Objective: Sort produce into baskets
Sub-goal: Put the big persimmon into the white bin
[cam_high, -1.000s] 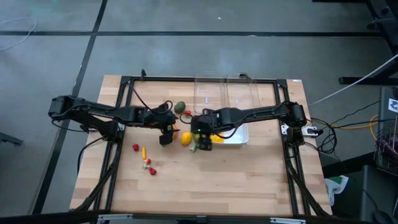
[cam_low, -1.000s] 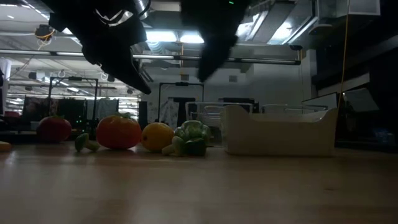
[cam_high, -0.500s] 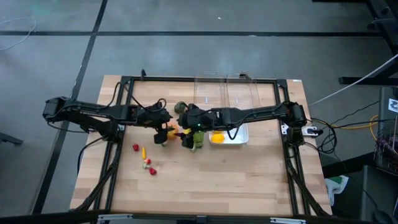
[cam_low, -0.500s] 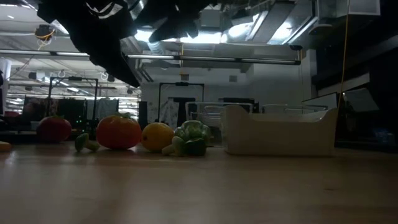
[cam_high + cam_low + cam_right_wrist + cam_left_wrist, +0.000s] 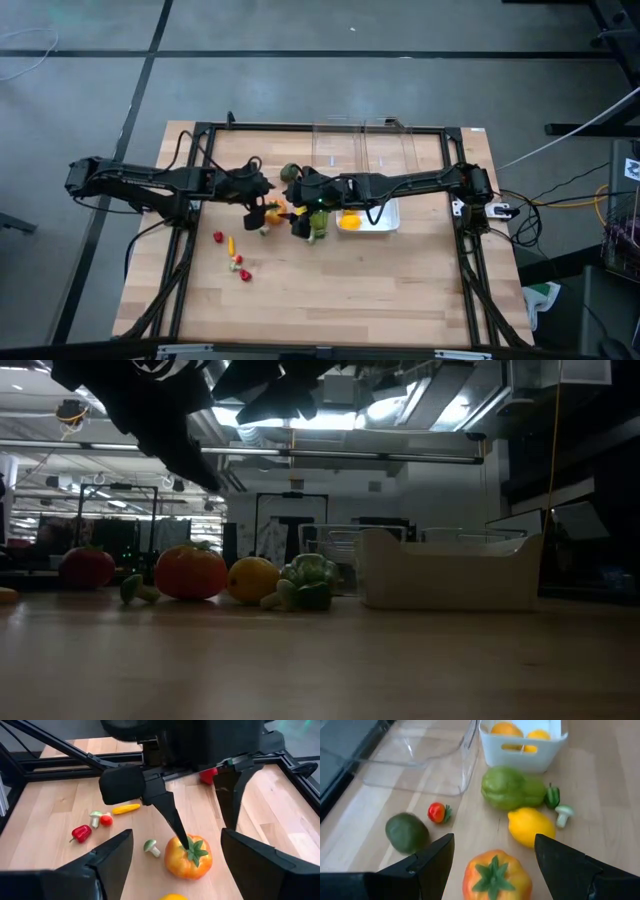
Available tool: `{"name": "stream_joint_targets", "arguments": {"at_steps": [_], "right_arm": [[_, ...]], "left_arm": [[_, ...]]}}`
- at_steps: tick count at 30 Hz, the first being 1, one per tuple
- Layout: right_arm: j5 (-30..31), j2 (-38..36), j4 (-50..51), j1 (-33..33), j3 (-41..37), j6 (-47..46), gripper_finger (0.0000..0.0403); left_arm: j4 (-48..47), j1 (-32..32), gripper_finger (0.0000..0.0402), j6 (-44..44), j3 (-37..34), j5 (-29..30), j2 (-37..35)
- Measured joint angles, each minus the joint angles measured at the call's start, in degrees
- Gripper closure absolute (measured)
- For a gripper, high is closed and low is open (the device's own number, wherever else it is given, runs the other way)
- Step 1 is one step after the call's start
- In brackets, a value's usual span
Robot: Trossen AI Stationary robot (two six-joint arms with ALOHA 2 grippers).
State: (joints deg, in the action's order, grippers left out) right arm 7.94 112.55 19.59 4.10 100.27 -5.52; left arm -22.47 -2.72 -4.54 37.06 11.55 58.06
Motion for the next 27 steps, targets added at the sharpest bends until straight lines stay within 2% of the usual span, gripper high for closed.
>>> {"name": "stream_joint_targets", "arguments": {"at_steps": [3, 8, 16, 21, 27], "right_arm": [[0.0, 0.0, 0.01, 0.0, 0.0, 0.01, 0.0105], [0.0, 0.0, -0.02, 0.0, 0.0, 0.02, 0.0105], [0.0, 0.0, 0.24, 0.0, 0.0, 0.02, 0.0105], [-0.01, 0.0, 0.26, 0.0, 0.0, 0.02, 0.0105], [0.0, 0.0, 0.33, 0.0, 0.0, 0.02, 0.0105]], "left_arm": [[-4.16, -0.08, 0.0128, -1.35, -0.01, -0.14, -0.22], [-8.48, -0.56, 0.0114, -8.81, -0.02, -3.09, -1.5], [-10.05, -1.59, 0.0011, -11.43, -0.02, -3.64, -4.63], [-10.03, -1.66, 0.0023, -16.54, -0.02, -3.54, -4.35], [-9.31, -1.36, 0.003, -18.15, -0.02, -3.5, -4.33]]}}
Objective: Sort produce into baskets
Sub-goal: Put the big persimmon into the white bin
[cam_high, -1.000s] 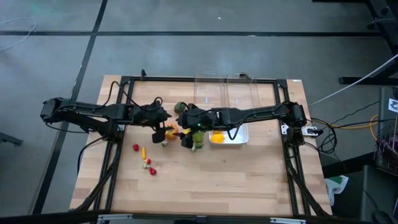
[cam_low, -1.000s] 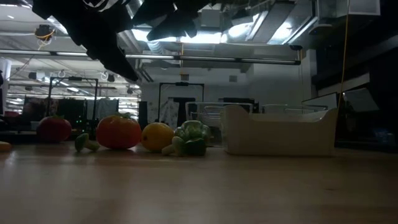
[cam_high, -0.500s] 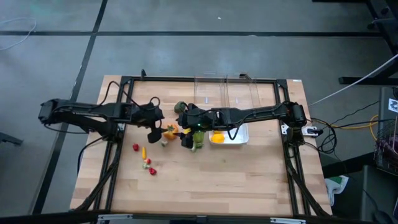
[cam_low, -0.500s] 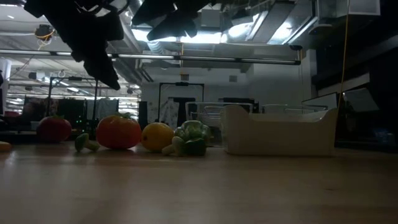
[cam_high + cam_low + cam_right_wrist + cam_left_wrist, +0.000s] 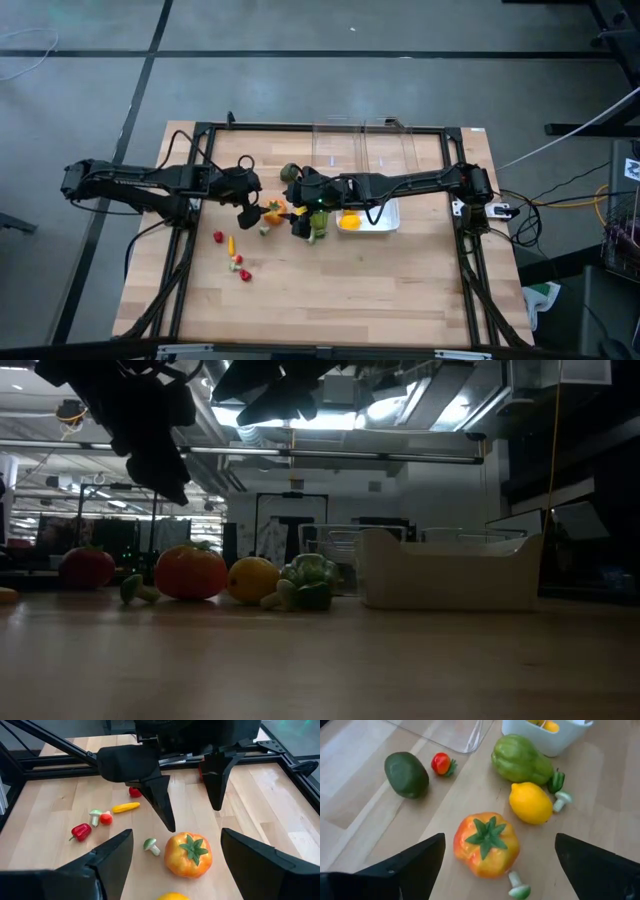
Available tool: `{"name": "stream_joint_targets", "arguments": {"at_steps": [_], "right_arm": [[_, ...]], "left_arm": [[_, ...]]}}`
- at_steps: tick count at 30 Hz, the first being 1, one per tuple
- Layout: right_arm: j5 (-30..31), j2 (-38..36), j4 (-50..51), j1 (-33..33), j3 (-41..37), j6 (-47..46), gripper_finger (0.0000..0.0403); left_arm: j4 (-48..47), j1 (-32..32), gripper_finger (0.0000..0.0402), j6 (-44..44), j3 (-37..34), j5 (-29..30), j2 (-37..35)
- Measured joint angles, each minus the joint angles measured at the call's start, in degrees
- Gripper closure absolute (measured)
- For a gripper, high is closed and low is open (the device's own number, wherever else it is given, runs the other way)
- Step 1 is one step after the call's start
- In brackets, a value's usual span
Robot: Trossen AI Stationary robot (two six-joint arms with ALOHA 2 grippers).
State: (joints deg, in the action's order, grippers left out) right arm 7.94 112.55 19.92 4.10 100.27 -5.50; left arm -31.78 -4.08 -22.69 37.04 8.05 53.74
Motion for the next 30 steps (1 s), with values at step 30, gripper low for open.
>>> {"name": "stream_joint_targets", "arguments": {"at_steps": [30], "right_arm": [[-0.02, 0.0, -0.03, 0.0, 0.0, -0.01, 0.0105]], "left_arm": [[4.59, -0.09, 0.0031, -6.22, 0.0, 0.13, 16.15]]}}
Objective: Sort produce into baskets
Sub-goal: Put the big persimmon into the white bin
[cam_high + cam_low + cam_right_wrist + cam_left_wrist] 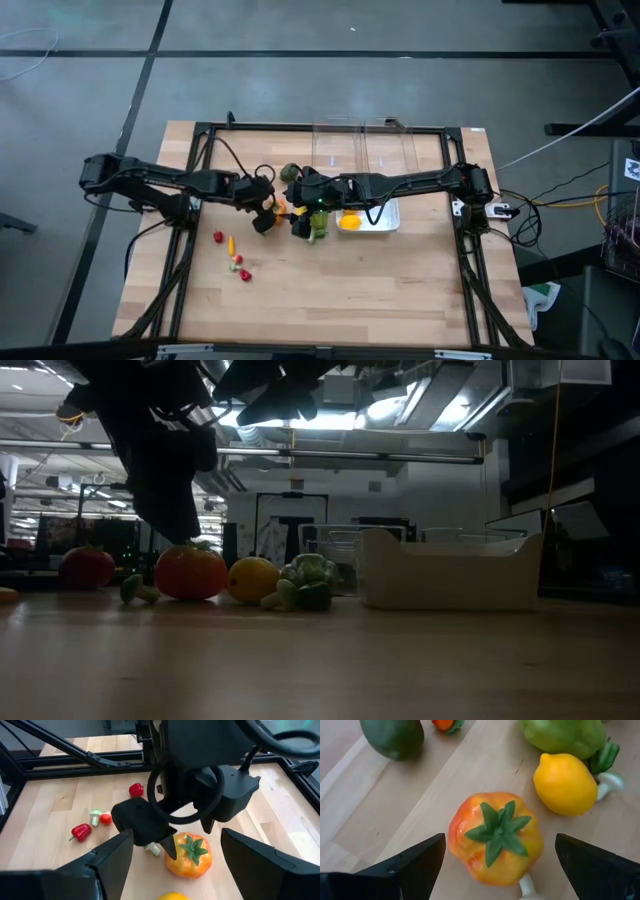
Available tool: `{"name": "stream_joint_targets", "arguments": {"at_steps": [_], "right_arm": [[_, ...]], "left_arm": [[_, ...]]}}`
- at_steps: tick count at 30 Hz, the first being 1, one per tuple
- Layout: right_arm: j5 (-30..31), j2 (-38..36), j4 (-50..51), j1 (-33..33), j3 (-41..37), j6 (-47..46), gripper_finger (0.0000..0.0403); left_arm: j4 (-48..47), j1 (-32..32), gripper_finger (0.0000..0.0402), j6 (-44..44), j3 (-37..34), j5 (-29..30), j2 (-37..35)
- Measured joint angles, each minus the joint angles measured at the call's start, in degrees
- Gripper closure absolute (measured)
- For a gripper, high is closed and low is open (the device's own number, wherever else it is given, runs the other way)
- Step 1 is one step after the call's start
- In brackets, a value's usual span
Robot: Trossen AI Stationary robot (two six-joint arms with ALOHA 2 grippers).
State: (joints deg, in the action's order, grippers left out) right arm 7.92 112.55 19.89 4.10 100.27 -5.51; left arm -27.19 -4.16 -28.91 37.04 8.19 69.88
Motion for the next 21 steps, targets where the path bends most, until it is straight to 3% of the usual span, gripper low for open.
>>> {"name": "stream_joint_targets", "arguments": {"at_steps": [21], "right_arm": [[0.0, 0.0, -0.18, 0.0, -0.02, 0.0, 0.0105]], "left_arm": [[3.98, 0.0, 0.0031, -1.24, 0.2, 0.09, 7.3]]}}
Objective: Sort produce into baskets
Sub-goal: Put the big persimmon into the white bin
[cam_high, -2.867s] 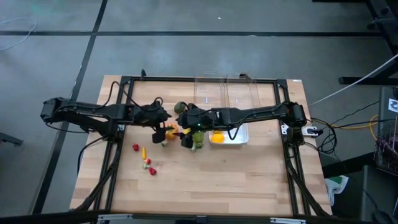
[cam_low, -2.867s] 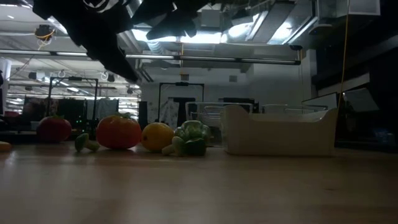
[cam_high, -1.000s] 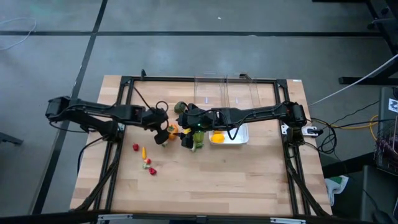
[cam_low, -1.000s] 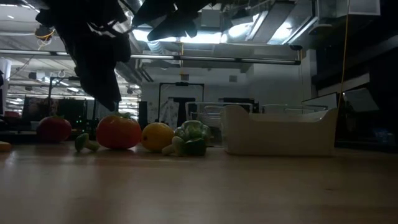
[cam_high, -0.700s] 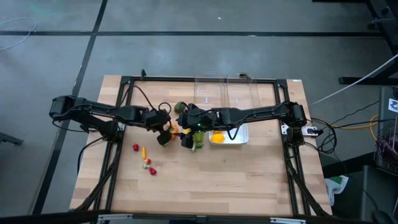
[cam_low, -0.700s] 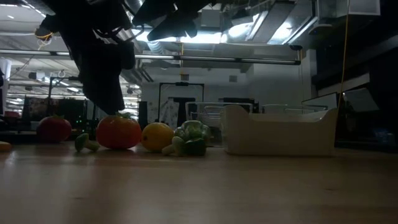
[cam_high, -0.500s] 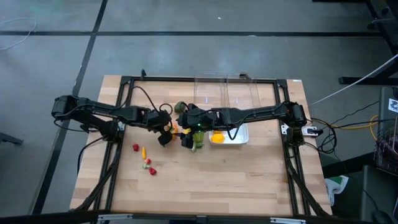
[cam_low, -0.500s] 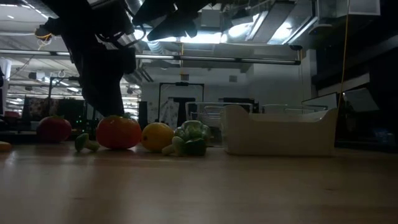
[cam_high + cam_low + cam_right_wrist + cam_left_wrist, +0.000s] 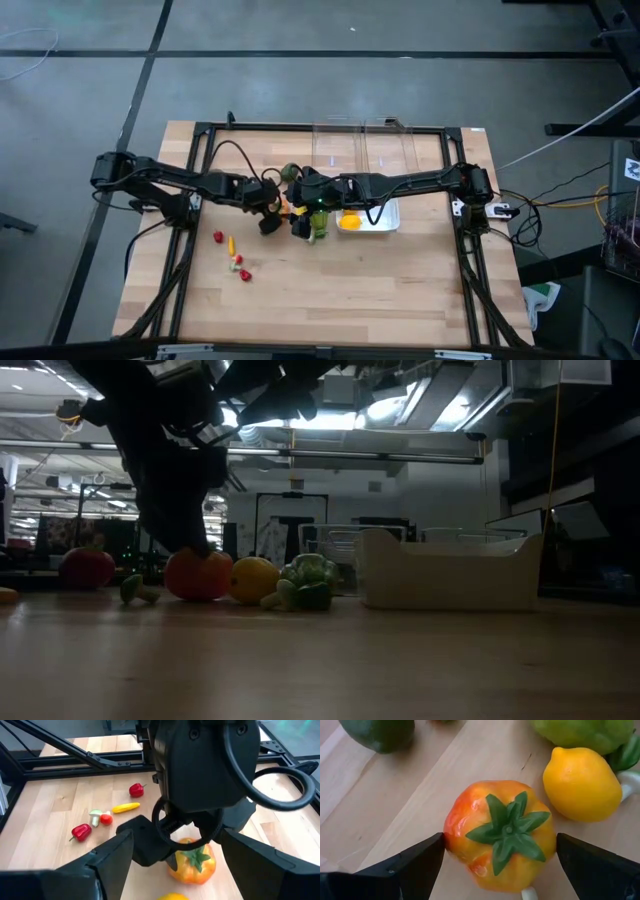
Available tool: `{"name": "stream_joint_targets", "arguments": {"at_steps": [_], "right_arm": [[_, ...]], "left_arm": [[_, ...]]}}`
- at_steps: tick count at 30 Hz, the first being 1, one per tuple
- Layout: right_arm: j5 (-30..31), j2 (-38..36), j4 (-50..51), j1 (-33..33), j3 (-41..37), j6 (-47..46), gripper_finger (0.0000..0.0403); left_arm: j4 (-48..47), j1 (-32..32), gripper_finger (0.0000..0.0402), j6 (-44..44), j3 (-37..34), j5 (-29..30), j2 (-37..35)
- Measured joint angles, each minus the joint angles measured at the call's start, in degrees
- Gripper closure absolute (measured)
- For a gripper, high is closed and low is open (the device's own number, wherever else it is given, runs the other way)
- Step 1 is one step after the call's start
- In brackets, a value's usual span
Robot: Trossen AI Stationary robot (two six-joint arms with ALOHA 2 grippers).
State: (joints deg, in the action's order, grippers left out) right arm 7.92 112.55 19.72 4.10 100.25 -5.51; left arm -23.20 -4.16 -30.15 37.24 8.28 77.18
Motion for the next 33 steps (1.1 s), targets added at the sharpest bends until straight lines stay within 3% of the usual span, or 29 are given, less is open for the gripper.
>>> {"name": "stream_joint_targets", "arguments": {"at_steps": [12, 21, 33], "right_arm": [[-0.02, 0.0, 0.0, 0.0, 0.0, -0.07, 0.0105], [-0.02, -0.69, 1.47, 0.02, 0.0, -0.06, 0.0105], [5.69, -9.23, 16.28, 0.07, 0.0, 0.05, 0.0105]], "left_arm": [[0.55, 0.0, 0.0032, 3.23, -0.07, 0.03, 0.12], [0.48, 0.0, 0.0063, 3.5, -0.12, 0.04, 0.07], [2.36, -0.02, 0.0071, 3.55, -0.3, 0.08, -0.07]]}}
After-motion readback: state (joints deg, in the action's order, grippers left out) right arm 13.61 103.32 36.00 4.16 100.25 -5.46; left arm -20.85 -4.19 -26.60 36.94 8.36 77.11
